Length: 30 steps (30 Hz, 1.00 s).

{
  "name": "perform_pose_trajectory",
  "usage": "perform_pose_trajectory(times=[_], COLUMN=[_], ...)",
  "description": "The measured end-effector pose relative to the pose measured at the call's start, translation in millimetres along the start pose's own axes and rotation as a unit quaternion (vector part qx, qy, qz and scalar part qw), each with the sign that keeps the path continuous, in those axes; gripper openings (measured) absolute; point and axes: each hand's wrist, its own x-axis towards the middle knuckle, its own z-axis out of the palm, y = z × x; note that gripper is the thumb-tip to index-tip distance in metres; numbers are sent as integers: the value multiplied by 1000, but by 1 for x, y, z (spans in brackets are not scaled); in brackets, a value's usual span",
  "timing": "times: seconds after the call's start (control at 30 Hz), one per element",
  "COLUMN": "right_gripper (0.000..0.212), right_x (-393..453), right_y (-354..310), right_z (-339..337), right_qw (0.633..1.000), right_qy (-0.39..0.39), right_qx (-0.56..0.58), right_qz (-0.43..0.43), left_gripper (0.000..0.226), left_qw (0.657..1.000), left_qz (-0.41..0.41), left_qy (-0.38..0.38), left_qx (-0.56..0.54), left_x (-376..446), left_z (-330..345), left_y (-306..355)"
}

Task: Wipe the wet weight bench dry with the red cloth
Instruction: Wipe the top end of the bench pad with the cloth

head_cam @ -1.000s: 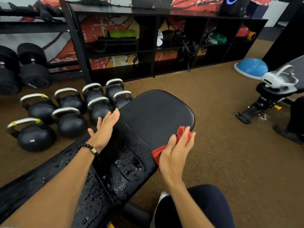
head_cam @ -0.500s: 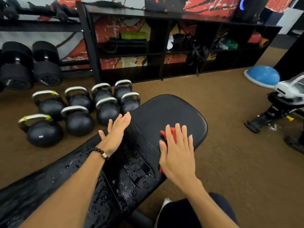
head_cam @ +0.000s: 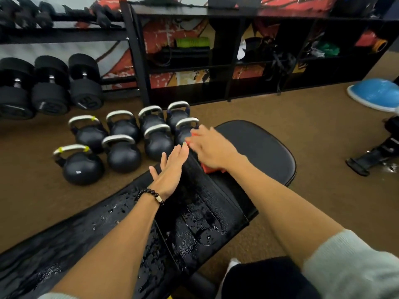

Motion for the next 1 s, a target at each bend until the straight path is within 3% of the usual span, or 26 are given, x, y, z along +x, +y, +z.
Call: perform_pose_trajectory(times=[0.07, 0.17, 0.3, 0.37, 0.43, 0.57, 0.67, 0.8, 0.9, 1.0], right_gripper=[43, 45, 45, 44, 44, 43, 47, 46, 46, 47], right_x=[-40, -90, -50, -17, 4, -22, -93, -99, -58, -33], right_y=[-1, 50, 106, 93, 60, -2, 9, 95, 100, 60], right_z=[3, -10, -25, -19, -12, 10, 7, -21, -22, -9], right_qw=[997, 996, 996, 982, 975, 998, 999, 990, 971, 980], right_qy=[-20, -21, 6, 54, 65, 47, 32, 58, 87, 90], right_qx=[38, 60, 34, 11, -17, -16, 3, 0, 15, -28], right_qz=[-60, -66, 88, 179, 213, 38, -28, 125, 223, 175], left_gripper=[68, 57, 61, 64, 64, 79, 64, 55, 64, 63], left_qw=[1000, 1000, 1000, 1000, 1000, 1000, 1000, 1000, 1000, 1000], left_qz=[5, 5, 0, 2, 0, -2, 7, 8, 11, 9], left_qy=[-3, -12, -10, -7, -9, -5, -10, -17, -13, -6], left_qx=[-6, -24, 0, 5, 1, -4, -4, -1, 12, 23], left_x=[1, -1, -4, -6, -6, -4, -4, -3, -3, -3], left_z=[-1, -1, -1, 1, 1, 0, -1, -2, -1, -1], left_y=[-3, -3, 2, 3, 4, 3, 0, -1, -1, 0])
